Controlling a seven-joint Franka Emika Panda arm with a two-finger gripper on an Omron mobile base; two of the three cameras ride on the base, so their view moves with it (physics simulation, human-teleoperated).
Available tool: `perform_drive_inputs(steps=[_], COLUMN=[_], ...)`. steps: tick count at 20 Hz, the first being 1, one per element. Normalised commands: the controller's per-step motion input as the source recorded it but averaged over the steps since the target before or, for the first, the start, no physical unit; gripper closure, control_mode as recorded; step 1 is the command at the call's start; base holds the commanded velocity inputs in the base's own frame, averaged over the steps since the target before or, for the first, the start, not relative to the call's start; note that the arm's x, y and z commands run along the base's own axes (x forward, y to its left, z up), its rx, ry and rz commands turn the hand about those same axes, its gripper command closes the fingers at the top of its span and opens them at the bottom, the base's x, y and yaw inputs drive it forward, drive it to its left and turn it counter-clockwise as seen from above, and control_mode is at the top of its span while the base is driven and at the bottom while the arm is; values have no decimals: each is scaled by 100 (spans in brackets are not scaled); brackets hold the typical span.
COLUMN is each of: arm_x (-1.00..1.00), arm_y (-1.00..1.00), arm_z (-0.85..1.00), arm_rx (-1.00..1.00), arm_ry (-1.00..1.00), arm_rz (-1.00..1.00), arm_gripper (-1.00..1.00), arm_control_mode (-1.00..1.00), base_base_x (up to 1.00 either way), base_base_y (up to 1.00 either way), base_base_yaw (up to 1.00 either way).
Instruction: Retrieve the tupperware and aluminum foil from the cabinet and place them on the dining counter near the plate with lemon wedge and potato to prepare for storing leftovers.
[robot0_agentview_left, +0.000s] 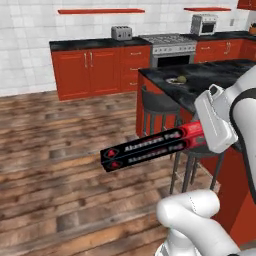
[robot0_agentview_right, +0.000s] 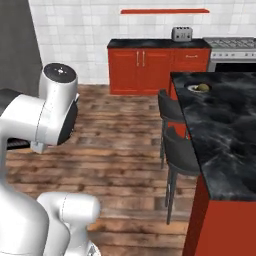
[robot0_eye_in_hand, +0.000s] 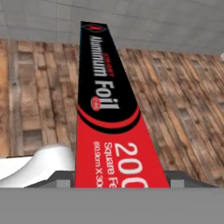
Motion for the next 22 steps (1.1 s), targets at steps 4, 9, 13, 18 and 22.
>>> perform_drive_inputs(steps=[4, 9, 13, 18, 22], arm_x=[0, 0, 0, 0, 0], arm_y=[0, 0, 0, 0, 0], arm_z=[0, 0, 0, 0, 0], arm_rx=[0, 0, 0, 0, 0], arm_ry=[0, 0, 0, 0, 0], arm_rz=[0, 0, 0, 0, 0], arm_gripper=[100, 100, 100, 100, 100], arm_control_mode=[100, 100, 100, 100, 100], base_base_x=[86, 100, 100, 93, 70], base_base_y=[65, 61, 60, 75, 77], base_base_yaw=[-63, -49, -46, -48, -50])
